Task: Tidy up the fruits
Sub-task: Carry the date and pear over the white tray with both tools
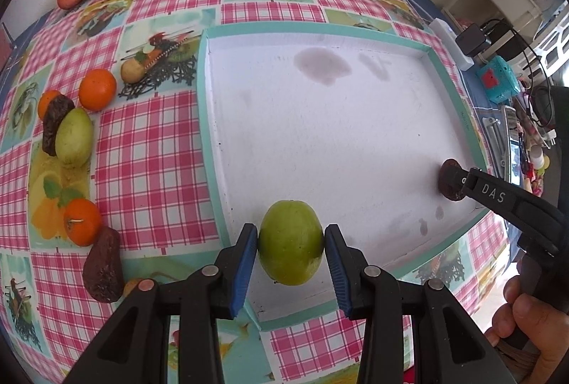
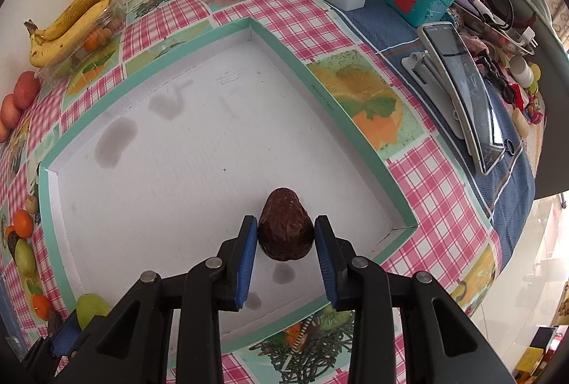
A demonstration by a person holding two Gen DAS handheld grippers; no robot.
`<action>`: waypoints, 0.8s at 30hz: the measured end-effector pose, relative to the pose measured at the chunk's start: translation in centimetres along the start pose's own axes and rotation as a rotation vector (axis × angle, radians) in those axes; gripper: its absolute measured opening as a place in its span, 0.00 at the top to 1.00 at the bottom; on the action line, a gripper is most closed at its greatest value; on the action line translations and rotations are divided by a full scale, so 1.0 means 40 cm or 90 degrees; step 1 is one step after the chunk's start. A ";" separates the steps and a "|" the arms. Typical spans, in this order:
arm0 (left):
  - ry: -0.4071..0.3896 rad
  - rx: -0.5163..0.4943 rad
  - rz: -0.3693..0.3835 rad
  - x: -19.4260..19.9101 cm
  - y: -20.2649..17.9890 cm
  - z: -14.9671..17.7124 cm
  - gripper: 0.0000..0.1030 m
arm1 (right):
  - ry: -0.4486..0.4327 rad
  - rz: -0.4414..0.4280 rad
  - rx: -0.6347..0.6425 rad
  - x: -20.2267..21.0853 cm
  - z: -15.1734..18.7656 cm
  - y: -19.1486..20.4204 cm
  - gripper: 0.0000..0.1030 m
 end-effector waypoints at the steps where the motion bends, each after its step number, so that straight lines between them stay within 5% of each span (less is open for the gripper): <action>1: 0.001 0.000 0.000 0.000 0.001 0.001 0.60 | 0.000 0.000 -0.001 0.001 0.000 -0.001 0.66; 13: 0.002 -0.005 0.003 -0.009 -0.007 -0.006 0.57 | 0.006 0.003 -0.002 -0.008 -0.003 -0.006 0.65; 17: -0.005 -0.008 0.003 0.000 -0.009 -0.008 0.51 | -0.002 0.011 0.000 -0.008 -0.006 -0.005 0.33; 20: -0.014 -0.005 -0.001 0.012 -0.003 -0.012 0.43 | -0.008 0.002 -0.004 -0.004 -0.007 -0.004 0.32; 24: -0.029 0.009 -0.001 0.031 0.010 -0.023 0.38 | -0.017 0.009 0.000 0.000 -0.008 -0.004 0.19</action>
Point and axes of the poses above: each gripper's, at about its wrist camera, not at the fingertips, and x roughly against the way its jaws point, y to its left, z to its underside, the point moved 6 cm from there along -x, roughly the way its jaws point, and after that the axes turned 7 degrees about y, right-handed, at the moved point
